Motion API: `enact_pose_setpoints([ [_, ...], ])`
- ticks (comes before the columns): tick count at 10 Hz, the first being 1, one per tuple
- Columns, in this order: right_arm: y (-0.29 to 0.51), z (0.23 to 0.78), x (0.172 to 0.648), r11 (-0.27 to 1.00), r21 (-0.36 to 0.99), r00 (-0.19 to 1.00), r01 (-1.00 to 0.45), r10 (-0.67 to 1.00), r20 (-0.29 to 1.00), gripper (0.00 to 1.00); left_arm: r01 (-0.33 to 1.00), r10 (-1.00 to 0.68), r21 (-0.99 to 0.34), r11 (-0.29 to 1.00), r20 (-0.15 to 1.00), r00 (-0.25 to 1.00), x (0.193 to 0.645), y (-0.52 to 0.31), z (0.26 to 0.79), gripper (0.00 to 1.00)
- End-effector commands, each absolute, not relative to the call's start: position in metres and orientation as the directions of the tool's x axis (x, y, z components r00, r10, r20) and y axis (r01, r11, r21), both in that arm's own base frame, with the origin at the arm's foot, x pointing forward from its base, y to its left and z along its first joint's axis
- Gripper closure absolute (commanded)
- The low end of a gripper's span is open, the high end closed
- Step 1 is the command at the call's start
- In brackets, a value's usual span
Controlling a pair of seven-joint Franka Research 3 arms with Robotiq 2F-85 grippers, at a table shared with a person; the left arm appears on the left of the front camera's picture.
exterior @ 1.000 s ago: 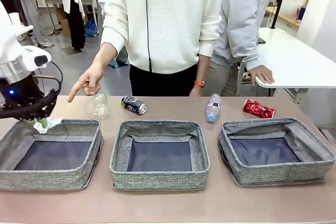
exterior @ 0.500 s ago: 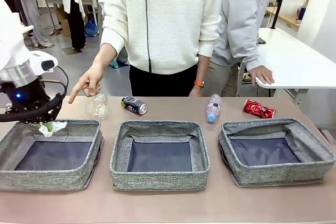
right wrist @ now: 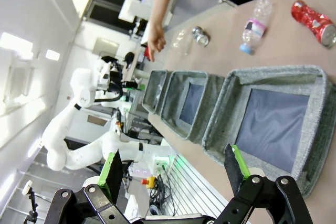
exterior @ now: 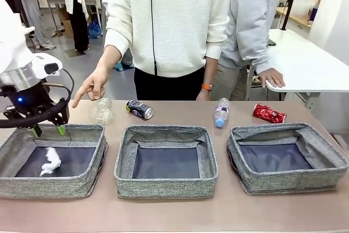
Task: Sort the waste into the appropriate baskets.
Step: Place the picked waste into the Fabric basket indicated by the person.
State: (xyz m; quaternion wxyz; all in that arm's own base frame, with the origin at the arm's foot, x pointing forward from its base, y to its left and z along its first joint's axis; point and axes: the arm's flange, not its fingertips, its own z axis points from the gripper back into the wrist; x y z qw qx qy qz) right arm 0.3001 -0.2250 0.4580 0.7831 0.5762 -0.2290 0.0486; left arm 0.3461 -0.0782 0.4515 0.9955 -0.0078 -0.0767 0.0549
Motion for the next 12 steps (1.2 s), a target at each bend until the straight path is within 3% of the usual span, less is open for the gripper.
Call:
enact_pose_setpoints([
  [1, -0.224, 0.46, 0.302, 0.321, 0.873, 0.876, -0.368, -0.195, 0.441, 0.0, -0.079, 0.089, -0.075, 0.994, 0.142, 0.986, 0.333, -0.069, 0.446, 0.0],
  [4, -0.224, 0.46, 0.302, 0.321, 0.873, 0.876, -0.368, -0.195, 0.441, 0.0, -0.035, 0.049, -0.12, 0.992, 0.119, 0.992, 0.332, -0.069, 0.448, 0.0],
  [5, -0.224, 0.46, 0.302, 0.321, 0.873, 0.876, -0.368, -0.195, 0.441, 0.0, -0.017, 0.035, -0.218, 0.976, 0.079, 0.996, 0.332, -0.071, 0.456, 0.0],
  [6, -0.224, 0.46, 0.302, 0.321, 0.873, 0.876, -0.368, -0.195, 0.441, 0.0, 0.03, -0.017, -0.433, 0.901, 0.034, 0.999, 0.33, -0.07, 0.475, 0.0],
  [7, -0.224, 0.46, 0.302, 0.321, 0.873, 0.876, -0.368, -0.195, 0.441, 0.0, 0.04, -0.063, -0.728, 0.684, -0.005, 0.998, 0.331, -0.062, 0.499, 0.0],
  [9, -0.224, 0.46, 0.302, 0.321, 0.873, 0.876, -0.368, -0.195, 0.441, 0.0, 0.018, -0.085, -0.908, 0.419, -0.019, 0.996, 0.331, -0.037, 0.536, 0.0],
  [12, -0.224, 0.46, 0.302, 0.321, 0.873, 0.876, -0.368, -0.195, 0.441, 0.0, -0.028, 0.109, -0.967, 0.251, -0.001, 0.994, 0.332, 0.026, 0.524, 0.0],
])
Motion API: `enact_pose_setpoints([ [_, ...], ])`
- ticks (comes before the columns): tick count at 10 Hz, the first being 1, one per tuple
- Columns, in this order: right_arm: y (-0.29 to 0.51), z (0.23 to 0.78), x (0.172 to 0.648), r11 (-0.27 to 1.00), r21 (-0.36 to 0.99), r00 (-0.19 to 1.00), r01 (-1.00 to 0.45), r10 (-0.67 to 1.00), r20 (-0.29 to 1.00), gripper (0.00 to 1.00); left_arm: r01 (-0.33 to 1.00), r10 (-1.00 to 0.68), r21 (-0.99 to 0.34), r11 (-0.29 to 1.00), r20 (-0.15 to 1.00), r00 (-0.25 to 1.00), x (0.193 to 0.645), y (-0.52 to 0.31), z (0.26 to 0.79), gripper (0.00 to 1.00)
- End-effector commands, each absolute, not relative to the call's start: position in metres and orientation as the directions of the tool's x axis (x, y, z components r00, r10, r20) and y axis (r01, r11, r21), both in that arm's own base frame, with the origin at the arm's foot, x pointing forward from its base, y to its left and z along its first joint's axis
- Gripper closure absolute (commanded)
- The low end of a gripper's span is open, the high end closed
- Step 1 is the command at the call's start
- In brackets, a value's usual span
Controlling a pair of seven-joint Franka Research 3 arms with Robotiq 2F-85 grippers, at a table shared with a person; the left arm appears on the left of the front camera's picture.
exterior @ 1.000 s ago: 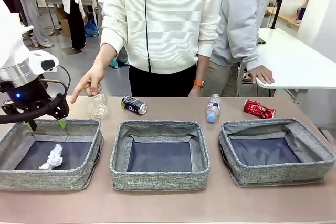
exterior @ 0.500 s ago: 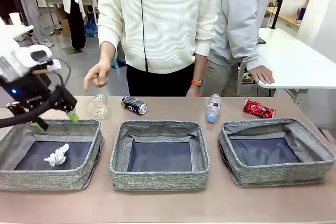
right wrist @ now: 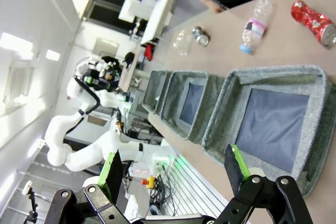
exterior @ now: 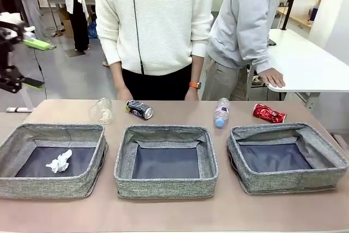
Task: Sort the waste into the appropriate baskets.
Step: Place the picked waste into the Fabric basket indicated by the person.
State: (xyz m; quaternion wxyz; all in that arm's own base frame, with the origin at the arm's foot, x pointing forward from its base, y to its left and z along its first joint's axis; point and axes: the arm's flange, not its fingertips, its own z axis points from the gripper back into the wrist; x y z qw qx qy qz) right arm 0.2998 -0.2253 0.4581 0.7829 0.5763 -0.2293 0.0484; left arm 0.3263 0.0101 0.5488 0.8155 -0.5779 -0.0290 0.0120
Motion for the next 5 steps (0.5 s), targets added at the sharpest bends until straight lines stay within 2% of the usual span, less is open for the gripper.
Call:
enact_pose_setpoints([
  [1, -0.224, 0.46, 0.302, 0.321, 0.873, 0.876, -0.368, -0.195, 0.441, 0.0, -0.11, 0.195, -0.967, 0.232, -0.064, 0.979, 0.326, 0.061, 0.505, 0.0],
  [3, -0.224, 0.46, 0.302, 0.321, 0.873, 0.876, -0.368, -0.195, 0.441, 0.0, -0.233, 0.273, -0.934, 0.271, -0.157, 0.949, 0.303, 0.117, 0.455, 0.0],
  [4, -0.224, 0.46, 0.302, 0.321, 0.873, 0.876, -0.368, -0.195, 0.441, 0.0, -0.314, 0.366, -0.922, 0.226, -0.219, 0.905, 0.288, 0.142, 0.434, 0.0],
  [5, -0.224, 0.46, 0.302, 0.321, 0.873, 0.876, -0.368, -0.195, 0.441, 0.0, -0.196, 0.264, -0.952, 0.236, -0.131, 0.956, 0.309, 0.106, 0.473, 0.0],
])
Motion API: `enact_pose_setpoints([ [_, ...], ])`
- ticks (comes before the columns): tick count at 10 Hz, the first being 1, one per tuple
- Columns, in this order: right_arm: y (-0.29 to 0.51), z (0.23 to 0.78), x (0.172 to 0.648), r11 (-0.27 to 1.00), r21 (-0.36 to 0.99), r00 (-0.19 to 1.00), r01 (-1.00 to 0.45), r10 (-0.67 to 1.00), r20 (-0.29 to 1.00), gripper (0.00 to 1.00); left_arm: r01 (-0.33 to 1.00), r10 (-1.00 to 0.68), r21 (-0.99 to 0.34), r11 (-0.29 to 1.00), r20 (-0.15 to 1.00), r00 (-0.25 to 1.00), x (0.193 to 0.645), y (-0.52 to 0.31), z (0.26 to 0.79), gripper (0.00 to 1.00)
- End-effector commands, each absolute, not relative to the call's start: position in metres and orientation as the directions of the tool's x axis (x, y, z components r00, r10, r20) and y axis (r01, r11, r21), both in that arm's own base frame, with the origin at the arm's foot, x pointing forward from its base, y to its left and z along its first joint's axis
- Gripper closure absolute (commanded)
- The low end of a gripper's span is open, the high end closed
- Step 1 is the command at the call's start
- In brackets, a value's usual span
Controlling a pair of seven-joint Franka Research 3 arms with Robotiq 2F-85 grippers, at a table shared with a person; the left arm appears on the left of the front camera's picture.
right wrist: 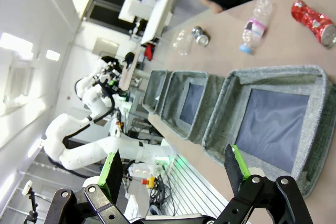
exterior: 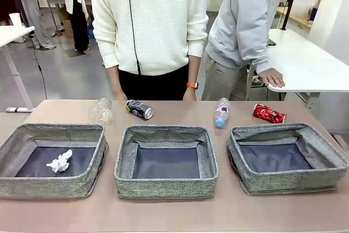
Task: Sort the waste into the appropriate baskets.
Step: Place the picked waste into the Fabric basket indicated by the person, then pick up the waste item pointed out by the person.
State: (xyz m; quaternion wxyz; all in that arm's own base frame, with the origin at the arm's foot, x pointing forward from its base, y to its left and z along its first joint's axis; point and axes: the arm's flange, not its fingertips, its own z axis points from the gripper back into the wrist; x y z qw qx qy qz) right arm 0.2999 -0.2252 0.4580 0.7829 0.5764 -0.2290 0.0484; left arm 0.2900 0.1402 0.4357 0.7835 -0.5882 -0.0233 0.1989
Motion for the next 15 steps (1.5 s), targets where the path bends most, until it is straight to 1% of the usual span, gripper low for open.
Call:
enact_pose_setpoints([
  [1, -0.2243, 0.4599, 0.3023, 0.321, 0.873, 0.876, -0.368, -0.195, 0.441, 0.0, -0.196, 0.264, -0.952, 0.236, -0.131, 0.956, 0.3092, 0.106, 0.473, 0.0],
  [15, -0.2243, 0.4599, 0.3023, 0.321, 0.873, 0.876, -0.368, -0.195, 0.441, 0.0, -0.196, 0.264, -0.952, 0.236, -0.131, 0.956, 0.3092, 0.106, 0.473, 0.0],
])
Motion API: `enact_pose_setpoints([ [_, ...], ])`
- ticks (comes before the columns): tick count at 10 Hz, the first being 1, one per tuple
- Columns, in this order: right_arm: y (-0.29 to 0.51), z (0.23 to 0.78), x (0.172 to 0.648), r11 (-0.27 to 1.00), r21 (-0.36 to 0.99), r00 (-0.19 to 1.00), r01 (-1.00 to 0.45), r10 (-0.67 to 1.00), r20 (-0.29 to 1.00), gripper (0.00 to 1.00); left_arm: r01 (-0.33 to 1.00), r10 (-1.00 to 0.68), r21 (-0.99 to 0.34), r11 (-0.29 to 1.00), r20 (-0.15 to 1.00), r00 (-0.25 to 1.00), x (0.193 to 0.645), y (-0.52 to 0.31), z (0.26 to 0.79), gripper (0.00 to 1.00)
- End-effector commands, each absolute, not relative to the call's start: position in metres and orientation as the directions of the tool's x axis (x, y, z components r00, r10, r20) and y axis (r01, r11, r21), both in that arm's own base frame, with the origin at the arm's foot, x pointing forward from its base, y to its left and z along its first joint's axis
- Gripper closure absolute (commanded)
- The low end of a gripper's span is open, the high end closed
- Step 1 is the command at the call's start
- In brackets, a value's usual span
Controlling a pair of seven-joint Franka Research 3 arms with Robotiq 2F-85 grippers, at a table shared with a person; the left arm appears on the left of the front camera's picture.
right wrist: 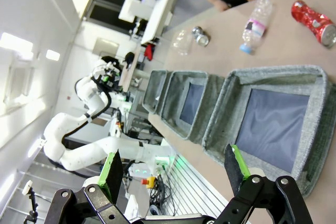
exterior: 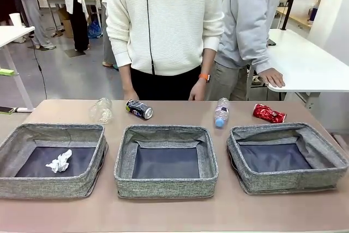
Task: Sort the waste into the appropriate baskets.
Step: Pick up the waste item pointed out by the person.
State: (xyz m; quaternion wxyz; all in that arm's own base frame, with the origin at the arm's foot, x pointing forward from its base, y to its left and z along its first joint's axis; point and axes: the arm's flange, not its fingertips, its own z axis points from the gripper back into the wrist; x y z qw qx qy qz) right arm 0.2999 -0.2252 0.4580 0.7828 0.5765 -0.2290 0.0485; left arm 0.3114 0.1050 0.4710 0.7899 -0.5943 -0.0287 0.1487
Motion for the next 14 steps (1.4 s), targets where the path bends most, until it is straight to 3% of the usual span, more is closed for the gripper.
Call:
enact_pose_setpoints([
  [1, -0.2243, 0.4599, 0.3023, 0.321, 0.873, 0.876, -0.368, -0.195, 0.441, 0.0, -0.196, 0.264, -0.952, 0.236, -0.131, 0.956, 0.3092, 0.106, 0.473, 0.0],
  [14, -0.2252, 0.458, 0.2999, 0.331, 0.88, 0.89, -0.34, -0.188, 0.415, 0.0, -0.196, 0.264, -0.952, 0.236, -0.131, 0.956, 0.3092, 0.106, 0.473, 0.0],
])
